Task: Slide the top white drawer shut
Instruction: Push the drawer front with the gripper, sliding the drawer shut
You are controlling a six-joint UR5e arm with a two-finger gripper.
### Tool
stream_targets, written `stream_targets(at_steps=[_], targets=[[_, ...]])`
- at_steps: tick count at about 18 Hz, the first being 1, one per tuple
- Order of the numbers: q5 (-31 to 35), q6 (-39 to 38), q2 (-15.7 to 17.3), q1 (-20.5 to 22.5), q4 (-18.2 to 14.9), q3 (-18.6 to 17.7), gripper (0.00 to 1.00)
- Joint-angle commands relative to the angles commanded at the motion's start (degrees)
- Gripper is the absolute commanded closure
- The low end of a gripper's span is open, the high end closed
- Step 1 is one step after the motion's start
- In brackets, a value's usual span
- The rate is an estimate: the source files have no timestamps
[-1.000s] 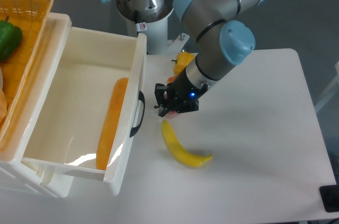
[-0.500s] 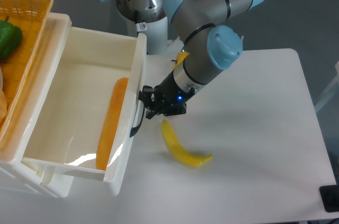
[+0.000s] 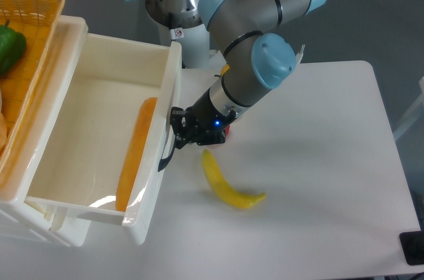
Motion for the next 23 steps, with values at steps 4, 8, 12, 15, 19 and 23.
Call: stream_targets(at_steps=[4,8,12,15,19,23], targets=[[-1.06,0.0,0.18,-0.35,-0.17,0.0,1.0],[-1.14,-0.26,0.18,-1.4,-0.17,0.0,1.0],[-1.06,-0.35,0.18,-2.37,-0.18,-0.09,1.0],[-0.97,-0.88,0.18,-3.69,-0.35,-0.17,1.0],[-0.79,-1.32,0.26,-5.18,-1.05,-0.44,1.0],[-1.06,-3.25,1.05,-6.59,-0.97,-0.44,1.0]])
